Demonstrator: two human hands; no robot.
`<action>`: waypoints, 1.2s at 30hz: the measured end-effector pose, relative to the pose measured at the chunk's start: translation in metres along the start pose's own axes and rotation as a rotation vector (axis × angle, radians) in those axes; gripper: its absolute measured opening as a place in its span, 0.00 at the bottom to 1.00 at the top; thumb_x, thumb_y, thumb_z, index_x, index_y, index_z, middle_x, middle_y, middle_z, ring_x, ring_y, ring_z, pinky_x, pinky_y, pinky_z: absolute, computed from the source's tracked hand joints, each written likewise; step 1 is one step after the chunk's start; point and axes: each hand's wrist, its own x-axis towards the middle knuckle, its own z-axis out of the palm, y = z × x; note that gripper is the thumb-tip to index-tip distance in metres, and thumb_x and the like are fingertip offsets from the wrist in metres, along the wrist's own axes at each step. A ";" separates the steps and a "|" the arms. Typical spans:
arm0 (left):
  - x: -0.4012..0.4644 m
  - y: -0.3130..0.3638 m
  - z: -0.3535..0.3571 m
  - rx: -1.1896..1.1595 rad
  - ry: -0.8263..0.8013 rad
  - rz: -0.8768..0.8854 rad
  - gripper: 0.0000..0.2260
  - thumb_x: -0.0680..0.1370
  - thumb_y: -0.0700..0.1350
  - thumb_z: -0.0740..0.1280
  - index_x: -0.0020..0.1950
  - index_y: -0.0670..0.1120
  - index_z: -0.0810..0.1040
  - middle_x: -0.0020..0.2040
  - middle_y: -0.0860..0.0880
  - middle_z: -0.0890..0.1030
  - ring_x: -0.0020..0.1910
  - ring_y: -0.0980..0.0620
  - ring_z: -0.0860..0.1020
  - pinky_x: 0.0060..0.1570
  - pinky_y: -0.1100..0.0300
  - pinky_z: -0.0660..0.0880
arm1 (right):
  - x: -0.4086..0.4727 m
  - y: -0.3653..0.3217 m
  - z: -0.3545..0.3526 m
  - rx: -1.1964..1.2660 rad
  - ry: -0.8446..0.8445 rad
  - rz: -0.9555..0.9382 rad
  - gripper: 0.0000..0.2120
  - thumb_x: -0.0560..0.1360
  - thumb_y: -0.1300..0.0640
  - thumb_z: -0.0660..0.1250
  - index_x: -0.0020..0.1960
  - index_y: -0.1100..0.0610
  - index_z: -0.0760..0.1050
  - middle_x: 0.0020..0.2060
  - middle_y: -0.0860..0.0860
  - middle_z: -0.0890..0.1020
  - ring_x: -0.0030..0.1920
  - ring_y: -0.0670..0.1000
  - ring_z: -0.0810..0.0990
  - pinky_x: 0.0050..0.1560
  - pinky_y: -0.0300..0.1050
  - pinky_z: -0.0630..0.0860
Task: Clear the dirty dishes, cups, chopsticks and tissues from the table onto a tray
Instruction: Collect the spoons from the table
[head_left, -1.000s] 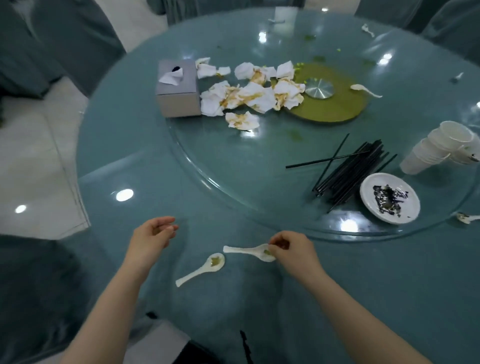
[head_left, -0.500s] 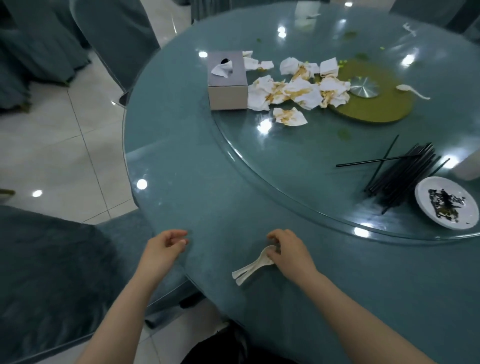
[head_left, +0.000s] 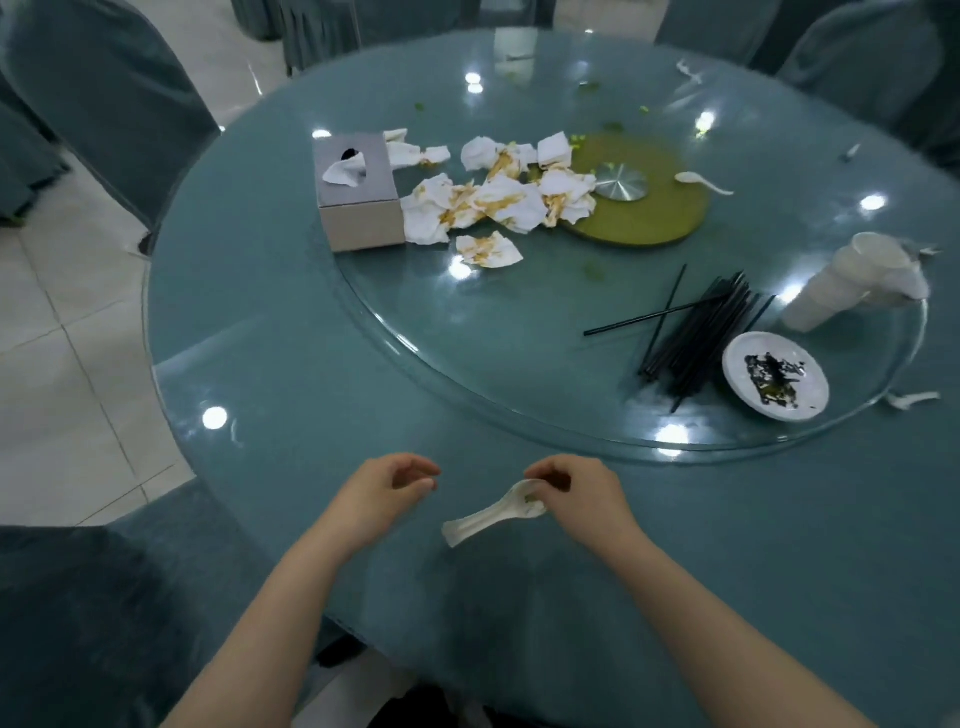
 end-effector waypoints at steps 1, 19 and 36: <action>0.006 0.012 0.016 0.052 -0.048 0.030 0.05 0.78 0.41 0.65 0.52 0.49 0.79 0.45 0.52 0.82 0.43 0.56 0.78 0.51 0.62 0.74 | -0.001 0.003 -0.012 0.032 0.022 -0.001 0.10 0.71 0.62 0.70 0.40 0.46 0.81 0.35 0.37 0.81 0.40 0.37 0.79 0.39 0.24 0.71; 0.117 0.228 0.227 0.325 -0.206 0.220 0.09 0.81 0.46 0.59 0.47 0.49 0.79 0.28 0.56 0.70 0.25 0.61 0.66 0.30 0.64 0.64 | 0.014 0.189 -0.293 0.151 0.378 0.096 0.05 0.72 0.56 0.72 0.43 0.47 0.79 0.37 0.39 0.82 0.39 0.38 0.79 0.40 0.26 0.70; 0.145 0.261 0.243 0.105 0.025 0.087 0.10 0.81 0.44 0.59 0.47 0.48 0.80 0.29 0.50 0.67 0.25 0.55 0.62 0.27 0.61 0.60 | 0.110 0.346 -0.368 -0.588 0.219 0.280 0.25 0.78 0.49 0.61 0.73 0.56 0.63 0.75 0.54 0.61 0.71 0.59 0.62 0.70 0.49 0.62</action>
